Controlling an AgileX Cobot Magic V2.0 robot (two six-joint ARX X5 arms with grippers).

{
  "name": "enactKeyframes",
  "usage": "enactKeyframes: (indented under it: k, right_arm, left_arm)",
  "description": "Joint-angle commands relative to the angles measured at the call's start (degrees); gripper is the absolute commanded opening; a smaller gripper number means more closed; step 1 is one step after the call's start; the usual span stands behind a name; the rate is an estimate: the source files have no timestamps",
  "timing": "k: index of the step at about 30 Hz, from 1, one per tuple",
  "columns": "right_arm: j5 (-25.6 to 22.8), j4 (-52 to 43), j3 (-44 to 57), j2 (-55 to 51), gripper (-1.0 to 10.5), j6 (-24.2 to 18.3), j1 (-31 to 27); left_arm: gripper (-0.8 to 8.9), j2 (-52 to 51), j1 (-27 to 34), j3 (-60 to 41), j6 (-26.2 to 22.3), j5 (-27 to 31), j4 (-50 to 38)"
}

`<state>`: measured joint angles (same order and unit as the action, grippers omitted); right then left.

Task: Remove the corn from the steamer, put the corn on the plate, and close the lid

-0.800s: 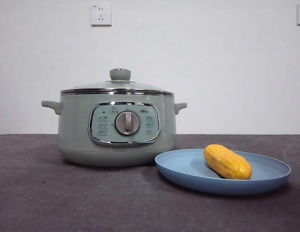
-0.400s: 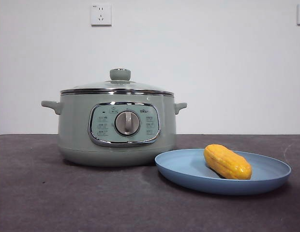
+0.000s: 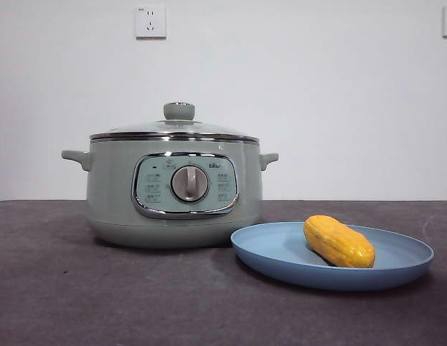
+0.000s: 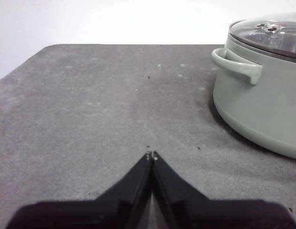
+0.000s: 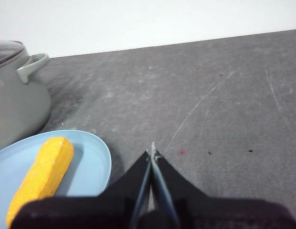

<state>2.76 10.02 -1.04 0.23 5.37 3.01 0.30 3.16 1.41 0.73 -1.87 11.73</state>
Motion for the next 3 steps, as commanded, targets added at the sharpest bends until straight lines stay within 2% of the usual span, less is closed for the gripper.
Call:
enactKeyframes:
  k: [1,3]
  right_arm:
    - [-0.1,0.2,0.7,-0.2,0.0,0.6,0.0]
    - [-0.1,0.2,0.7,-0.2,0.0,0.6,0.0]
  left_arm:
    - [-0.03,-0.1,-0.1,-0.7,0.6,0.2,0.1]
    - [-0.03,-0.1,-0.1,-0.7,0.6,0.2,0.1]
